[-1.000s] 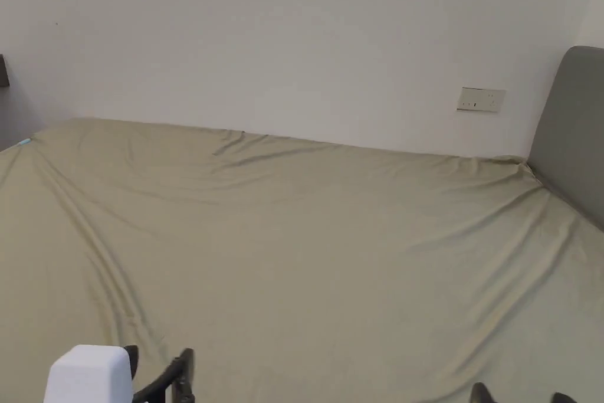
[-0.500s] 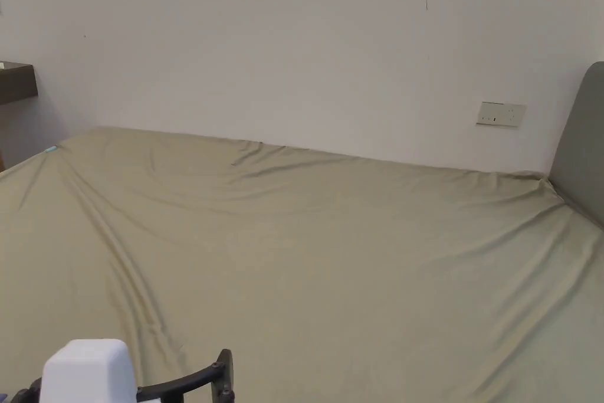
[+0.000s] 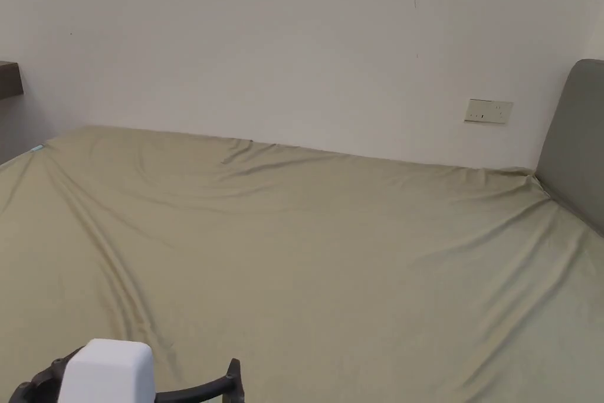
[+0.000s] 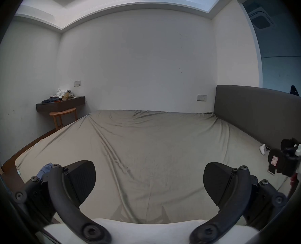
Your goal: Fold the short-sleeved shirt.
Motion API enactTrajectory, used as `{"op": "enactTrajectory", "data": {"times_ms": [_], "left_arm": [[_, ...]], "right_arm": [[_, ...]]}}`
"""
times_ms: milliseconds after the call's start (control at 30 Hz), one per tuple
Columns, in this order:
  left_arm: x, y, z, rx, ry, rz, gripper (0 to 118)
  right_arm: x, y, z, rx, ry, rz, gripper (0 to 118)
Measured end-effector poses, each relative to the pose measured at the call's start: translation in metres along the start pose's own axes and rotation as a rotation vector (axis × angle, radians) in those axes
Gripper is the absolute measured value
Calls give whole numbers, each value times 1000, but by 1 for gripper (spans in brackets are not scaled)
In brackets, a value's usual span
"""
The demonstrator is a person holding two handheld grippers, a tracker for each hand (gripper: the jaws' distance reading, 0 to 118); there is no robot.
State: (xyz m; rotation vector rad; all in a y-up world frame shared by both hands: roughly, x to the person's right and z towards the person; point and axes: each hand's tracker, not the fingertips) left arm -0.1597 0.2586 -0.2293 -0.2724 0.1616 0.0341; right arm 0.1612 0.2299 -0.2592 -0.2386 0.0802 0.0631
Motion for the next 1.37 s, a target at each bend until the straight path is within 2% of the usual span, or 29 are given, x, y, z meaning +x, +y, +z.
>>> {"op": "enactTrajectory", "data": {"times_ms": [567, 1367], "left_arm": [[-7, 4, -2, -3, 35, 43, 118], [-6, -6, -21, -92, 47, 16, 118]], "right_arm": [[-6, -4, -5, -12, 20, 7, 118], [-8, -9, -15, -54, 11, 10, 118]]}}
